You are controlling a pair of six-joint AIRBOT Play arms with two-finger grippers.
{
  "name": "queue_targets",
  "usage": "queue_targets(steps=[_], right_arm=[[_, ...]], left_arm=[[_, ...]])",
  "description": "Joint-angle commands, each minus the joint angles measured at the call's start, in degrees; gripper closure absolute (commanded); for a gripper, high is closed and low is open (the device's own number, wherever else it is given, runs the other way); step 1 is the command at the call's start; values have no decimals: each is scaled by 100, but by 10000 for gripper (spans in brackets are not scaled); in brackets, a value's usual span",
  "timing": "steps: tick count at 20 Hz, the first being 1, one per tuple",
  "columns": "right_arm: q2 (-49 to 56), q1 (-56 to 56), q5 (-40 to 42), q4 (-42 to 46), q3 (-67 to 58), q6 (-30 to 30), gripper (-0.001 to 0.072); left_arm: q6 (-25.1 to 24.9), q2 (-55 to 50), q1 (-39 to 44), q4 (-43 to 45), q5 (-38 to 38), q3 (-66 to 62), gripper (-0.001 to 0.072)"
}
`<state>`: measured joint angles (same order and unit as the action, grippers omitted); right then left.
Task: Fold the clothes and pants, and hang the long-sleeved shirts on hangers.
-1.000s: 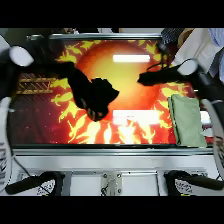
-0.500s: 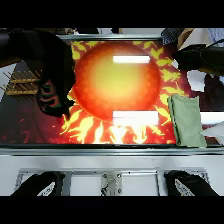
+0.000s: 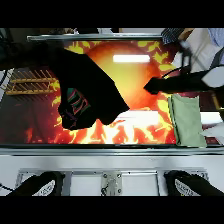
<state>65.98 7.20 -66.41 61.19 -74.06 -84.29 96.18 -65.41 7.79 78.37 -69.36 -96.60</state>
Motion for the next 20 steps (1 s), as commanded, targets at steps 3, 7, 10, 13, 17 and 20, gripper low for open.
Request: queue_targets(steps=[3, 7, 10, 13, 17, 20], right_arm=[[1534, 955, 789, -662, 658, -20, 129], [2706, 1784, 1628, -1722, 562, 4, 129], [3366, 2295, 1652, -1777, 155, 28, 130], [3860, 2608, 1740, -1773, -339, 13, 136], [4168, 2680, 1864, -1532, -671, -164, 138], [4229, 2697, 1998, -1235, -710, -503, 139]], left_arm=[[-81, 256, -1394, 4, -393, 1443, 692], [-83, 522, -1818, 4, -55, 3073, 692], [-83, 612, -2000, -7, 90, 3652, 692], [-127, 634, -2026, -11, 22, 3718, 691], [-162, 859, -2022, -37, 66, 3718, 691], [-273, 1097, -2022, -39, 160, 3718, 691]])
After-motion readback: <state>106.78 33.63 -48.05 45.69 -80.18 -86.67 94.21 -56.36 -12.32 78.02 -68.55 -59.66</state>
